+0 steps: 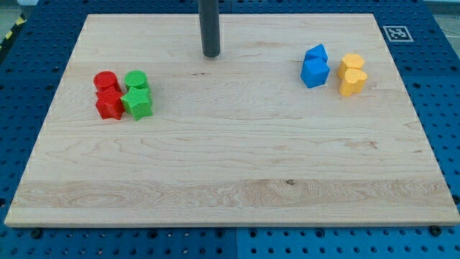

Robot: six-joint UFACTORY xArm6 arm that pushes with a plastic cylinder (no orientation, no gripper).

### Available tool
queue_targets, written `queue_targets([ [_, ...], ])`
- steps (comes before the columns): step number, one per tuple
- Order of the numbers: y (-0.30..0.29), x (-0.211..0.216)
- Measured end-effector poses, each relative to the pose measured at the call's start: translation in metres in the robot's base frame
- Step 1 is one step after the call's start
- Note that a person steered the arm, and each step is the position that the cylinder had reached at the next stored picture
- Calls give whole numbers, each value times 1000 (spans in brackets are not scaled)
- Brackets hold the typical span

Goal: Move the arm to the top center of the board

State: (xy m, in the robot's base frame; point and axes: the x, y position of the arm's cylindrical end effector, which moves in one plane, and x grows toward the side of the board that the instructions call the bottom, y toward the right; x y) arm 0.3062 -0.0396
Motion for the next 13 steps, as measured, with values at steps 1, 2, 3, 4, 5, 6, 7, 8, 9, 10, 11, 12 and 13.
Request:
queue_targets([
  [1,0,-9],
  [2,0,-19],
  [3,0,-31],
  [4,0,-33],
  [5,0,-33],
  [6,3,-46],
  [7,16,-48],
  [8,16,-48],
  [9,17,-48],
  [10,19,-48],
  [11,22,-48],
  [12,23,-48],
  [13,23,-57],
])
